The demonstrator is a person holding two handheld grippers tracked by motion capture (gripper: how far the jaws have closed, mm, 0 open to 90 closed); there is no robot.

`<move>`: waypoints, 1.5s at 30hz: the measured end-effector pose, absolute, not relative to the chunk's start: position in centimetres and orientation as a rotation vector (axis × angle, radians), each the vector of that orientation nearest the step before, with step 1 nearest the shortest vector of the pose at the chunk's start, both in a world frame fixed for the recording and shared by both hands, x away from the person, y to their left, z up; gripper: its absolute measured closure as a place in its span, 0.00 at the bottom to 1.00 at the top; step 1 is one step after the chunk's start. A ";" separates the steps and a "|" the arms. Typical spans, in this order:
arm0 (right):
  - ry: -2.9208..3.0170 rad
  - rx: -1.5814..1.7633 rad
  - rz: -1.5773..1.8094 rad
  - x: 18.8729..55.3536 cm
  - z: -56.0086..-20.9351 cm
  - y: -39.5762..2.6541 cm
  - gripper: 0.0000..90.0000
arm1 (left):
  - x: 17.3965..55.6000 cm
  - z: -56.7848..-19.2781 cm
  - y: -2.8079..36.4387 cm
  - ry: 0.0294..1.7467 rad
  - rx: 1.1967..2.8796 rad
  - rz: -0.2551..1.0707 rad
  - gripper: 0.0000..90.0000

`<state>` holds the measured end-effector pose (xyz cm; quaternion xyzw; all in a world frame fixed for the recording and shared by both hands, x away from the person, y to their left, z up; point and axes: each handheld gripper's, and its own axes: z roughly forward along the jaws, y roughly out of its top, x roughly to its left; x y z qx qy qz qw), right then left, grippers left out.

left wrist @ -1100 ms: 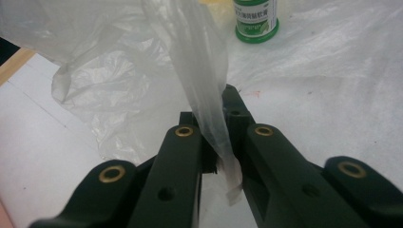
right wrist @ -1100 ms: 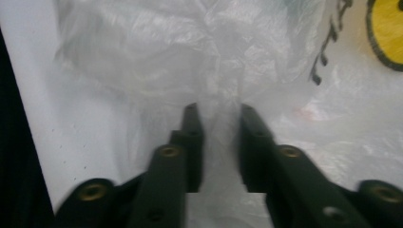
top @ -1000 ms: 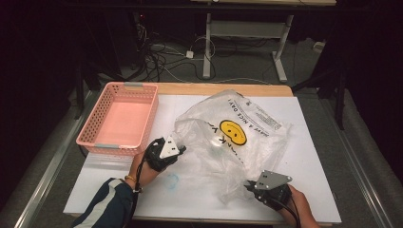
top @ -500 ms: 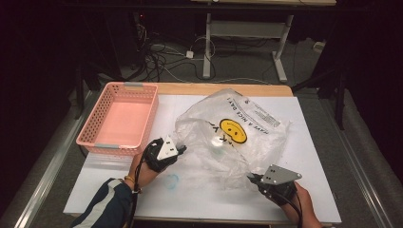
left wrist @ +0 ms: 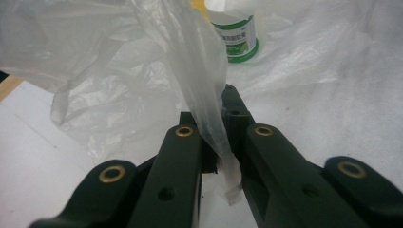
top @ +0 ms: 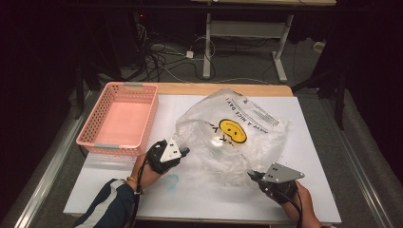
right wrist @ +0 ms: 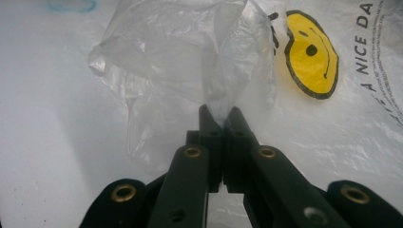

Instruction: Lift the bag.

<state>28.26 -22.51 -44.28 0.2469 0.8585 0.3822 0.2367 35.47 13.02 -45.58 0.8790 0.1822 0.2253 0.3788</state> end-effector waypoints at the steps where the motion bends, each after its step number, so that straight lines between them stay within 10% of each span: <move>1: 2.347 0.682 1.058 28.3 -44.2 -22.5 1.00 | 35.4 -45.6 13.0 0.466 2.245 0.572 0.96; 45: 1.853 0.606 1.275 31.0 -33.2 -22.4 1.00 | 32.4 -33.9 15.5 0.349 1.812 0.750 0.96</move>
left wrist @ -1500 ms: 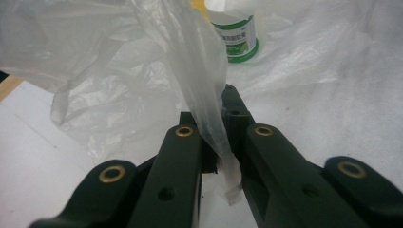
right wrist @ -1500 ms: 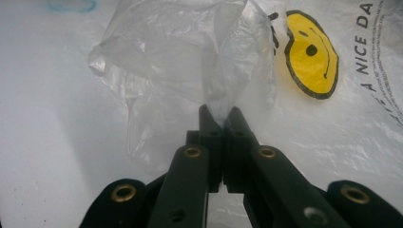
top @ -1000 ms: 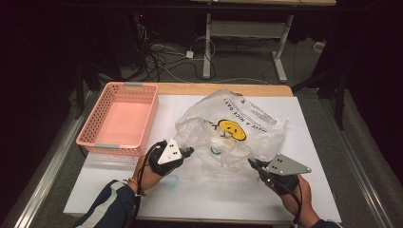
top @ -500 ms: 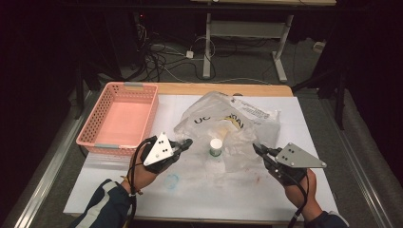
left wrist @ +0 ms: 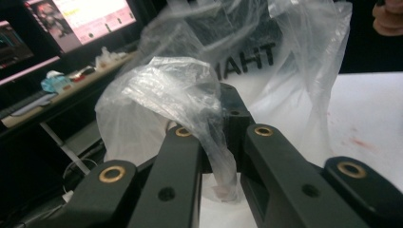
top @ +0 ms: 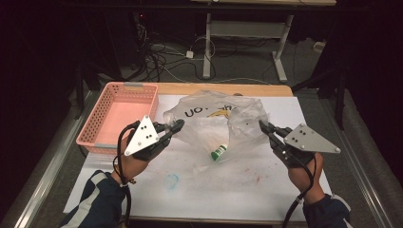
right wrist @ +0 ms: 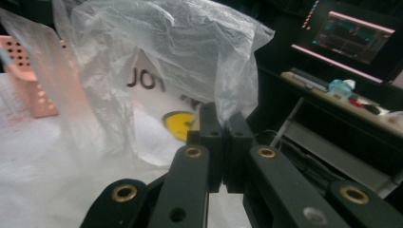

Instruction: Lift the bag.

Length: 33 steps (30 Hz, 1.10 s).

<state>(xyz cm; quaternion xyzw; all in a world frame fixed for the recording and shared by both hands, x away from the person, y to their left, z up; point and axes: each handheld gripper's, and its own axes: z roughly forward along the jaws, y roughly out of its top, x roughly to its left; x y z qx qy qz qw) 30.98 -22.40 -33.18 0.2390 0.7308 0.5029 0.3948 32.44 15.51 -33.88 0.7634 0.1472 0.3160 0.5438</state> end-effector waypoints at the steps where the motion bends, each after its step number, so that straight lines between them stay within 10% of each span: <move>1: 1.842 0.610 1.274 31.2 -32.9 -22.5 1.00 | 32.6 -33.5 15.6 0.351 1.801 0.753 0.96; 33: 1.855 1.027 1.203 44.6 -34.0 -22.2 1.00 | 45.3 -40.3 8.3 0.717 1.806 0.710 0.97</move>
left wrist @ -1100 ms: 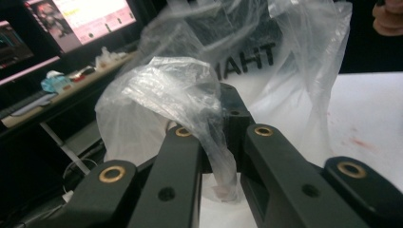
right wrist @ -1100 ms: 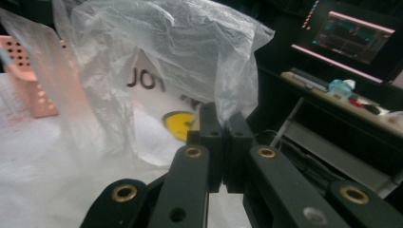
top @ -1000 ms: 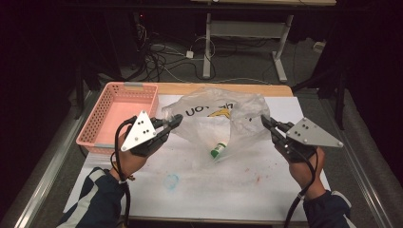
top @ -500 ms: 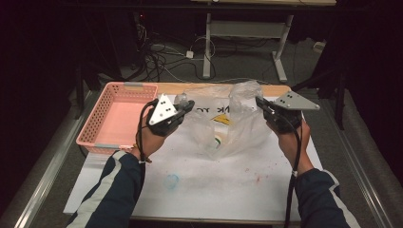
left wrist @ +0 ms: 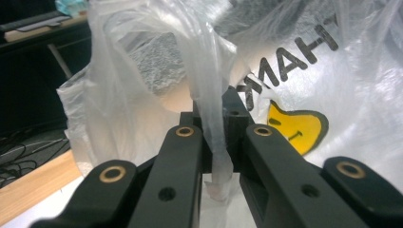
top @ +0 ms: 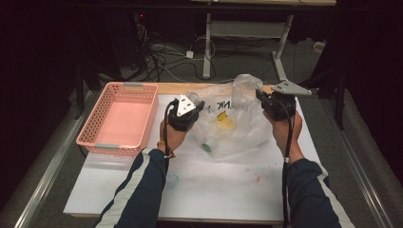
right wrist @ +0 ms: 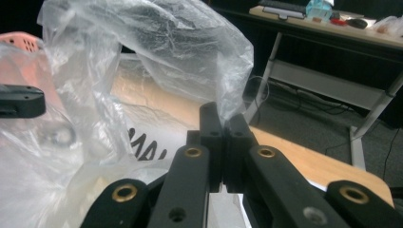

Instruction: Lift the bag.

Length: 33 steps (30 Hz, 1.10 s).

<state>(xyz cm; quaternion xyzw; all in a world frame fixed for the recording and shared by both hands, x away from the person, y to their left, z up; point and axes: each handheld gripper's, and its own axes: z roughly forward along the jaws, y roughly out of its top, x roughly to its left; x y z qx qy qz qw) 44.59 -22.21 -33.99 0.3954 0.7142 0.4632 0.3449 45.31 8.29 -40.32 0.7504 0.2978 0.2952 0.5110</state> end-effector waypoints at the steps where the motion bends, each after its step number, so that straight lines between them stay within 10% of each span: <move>1: 1.842 1.029 1.208 44.5 -33.5 -22.2 1.00 | 45.4 -39.8 8.4 0.724 1.793 0.714 0.97; 19: 1.742 0.934 1.416 41.7 -24.1 -21.6 1.00 | 44.0 -29.1 11.3 0.705 1.555 0.924 0.97; 33: 1.734 0.963 1.354 42.2 -22.8 -22.6 1.00 | 44.6 -27.7 11.5 0.722 1.526 0.928 0.92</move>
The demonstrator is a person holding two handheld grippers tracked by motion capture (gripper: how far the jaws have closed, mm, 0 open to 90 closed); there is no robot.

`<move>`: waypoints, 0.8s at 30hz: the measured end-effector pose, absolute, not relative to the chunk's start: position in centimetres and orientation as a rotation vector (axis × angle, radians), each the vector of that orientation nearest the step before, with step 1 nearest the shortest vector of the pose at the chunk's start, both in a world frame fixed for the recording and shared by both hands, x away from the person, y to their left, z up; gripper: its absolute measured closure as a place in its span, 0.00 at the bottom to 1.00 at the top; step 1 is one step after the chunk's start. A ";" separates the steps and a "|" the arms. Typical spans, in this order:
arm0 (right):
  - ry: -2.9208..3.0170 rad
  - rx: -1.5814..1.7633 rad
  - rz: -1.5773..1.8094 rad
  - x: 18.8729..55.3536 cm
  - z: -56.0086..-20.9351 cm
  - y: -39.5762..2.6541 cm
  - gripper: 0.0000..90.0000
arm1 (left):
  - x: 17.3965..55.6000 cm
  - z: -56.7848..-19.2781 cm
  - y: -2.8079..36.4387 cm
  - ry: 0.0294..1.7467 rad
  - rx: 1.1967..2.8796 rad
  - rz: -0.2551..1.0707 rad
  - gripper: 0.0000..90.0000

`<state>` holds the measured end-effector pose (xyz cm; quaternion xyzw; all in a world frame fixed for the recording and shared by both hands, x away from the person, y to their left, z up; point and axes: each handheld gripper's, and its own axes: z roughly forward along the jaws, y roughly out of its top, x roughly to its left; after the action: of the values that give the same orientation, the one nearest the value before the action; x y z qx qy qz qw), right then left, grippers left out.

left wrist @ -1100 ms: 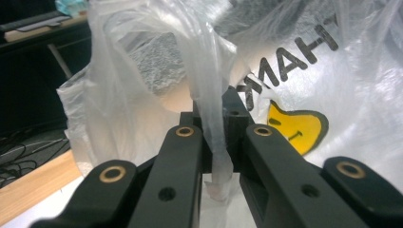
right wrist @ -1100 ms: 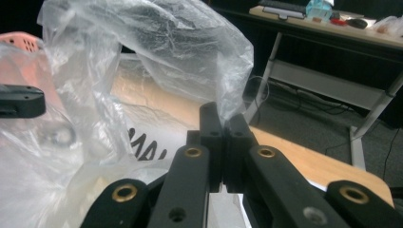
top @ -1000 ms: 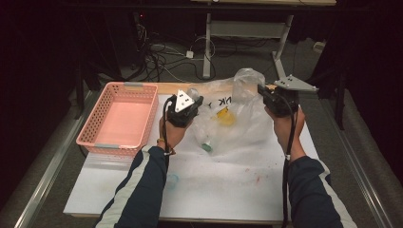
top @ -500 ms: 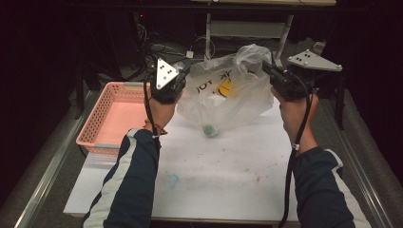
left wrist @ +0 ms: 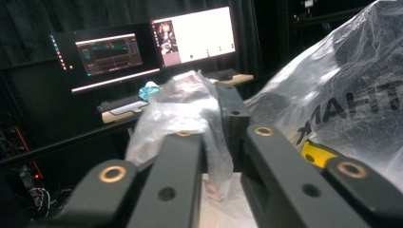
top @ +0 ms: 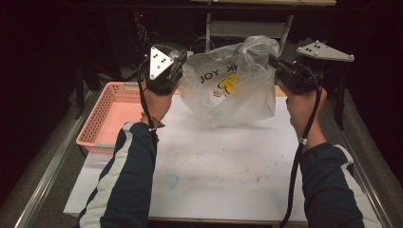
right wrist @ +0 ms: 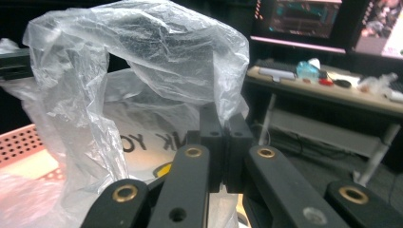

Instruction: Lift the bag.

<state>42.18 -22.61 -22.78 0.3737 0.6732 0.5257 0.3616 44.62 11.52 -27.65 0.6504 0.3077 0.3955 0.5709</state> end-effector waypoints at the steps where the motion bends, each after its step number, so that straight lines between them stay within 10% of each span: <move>1: 1.739 0.979 1.340 42.5 -23.0 -22.8 1.00 | 44.9 -27.9 11.4 0.728 1.533 0.926 0.90; 5: 1.746 1.042 1.282 43.8 -24.4 -23.6 1.00 | 45.8 -29.2 10.5 0.714 1.593 0.935 0.85; 13: 1.758 1.175 1.110 46.8 -28.2 -25.7 1.00 | 46.5 -31.7 9.8 0.774 1.649 0.924 0.35; 24: 1.748 1.324 0.988 49.7 -31.7 -28.5 1.00 | 47.3 -33.6 12.7 0.812 1.633 0.769 0.28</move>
<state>49.73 -28.54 -31.66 0.5135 0.6781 0.3834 0.3599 47.29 12.67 -33.56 0.6896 0.3428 0.3249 0.5489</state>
